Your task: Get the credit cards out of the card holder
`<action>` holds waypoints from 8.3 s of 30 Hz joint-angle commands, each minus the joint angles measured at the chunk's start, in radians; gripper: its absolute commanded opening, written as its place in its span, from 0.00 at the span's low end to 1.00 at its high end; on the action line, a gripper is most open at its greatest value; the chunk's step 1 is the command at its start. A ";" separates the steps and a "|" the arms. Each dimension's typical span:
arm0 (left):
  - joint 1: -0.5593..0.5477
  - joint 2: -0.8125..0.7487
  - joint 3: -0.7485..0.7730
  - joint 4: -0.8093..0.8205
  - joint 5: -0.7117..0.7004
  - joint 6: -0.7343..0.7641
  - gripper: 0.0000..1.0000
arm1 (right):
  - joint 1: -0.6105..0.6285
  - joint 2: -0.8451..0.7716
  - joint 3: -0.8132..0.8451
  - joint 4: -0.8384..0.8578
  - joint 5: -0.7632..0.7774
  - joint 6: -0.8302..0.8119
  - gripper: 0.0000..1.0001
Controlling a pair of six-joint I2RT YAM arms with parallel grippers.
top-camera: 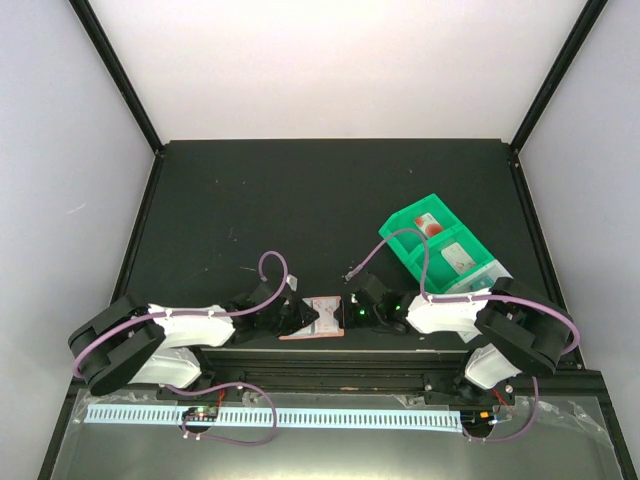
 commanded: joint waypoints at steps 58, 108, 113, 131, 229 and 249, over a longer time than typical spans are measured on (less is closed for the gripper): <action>-0.006 -0.148 -0.070 -0.030 -0.057 0.050 0.02 | 0.007 0.013 -0.017 0.104 -0.058 -0.005 0.15; -0.006 -0.571 -0.112 -0.319 -0.214 0.088 0.02 | 0.003 -0.163 -0.002 0.008 -0.066 -0.233 0.15; -0.006 -0.709 -0.083 -0.416 -0.170 0.175 0.02 | -0.001 -0.268 0.093 -0.198 -0.074 -0.397 0.16; -0.004 -0.737 0.021 -0.369 0.360 0.479 0.02 | -0.007 -0.361 0.497 -0.737 -0.289 -0.705 0.28; 0.000 -0.881 0.180 -0.728 -0.192 0.571 0.99 | -0.890 -0.423 0.238 -0.559 0.472 -0.193 0.01; 0.000 -0.902 0.177 -0.734 -0.181 0.519 0.99 | -0.900 -0.210 0.269 -0.244 0.218 -0.361 0.01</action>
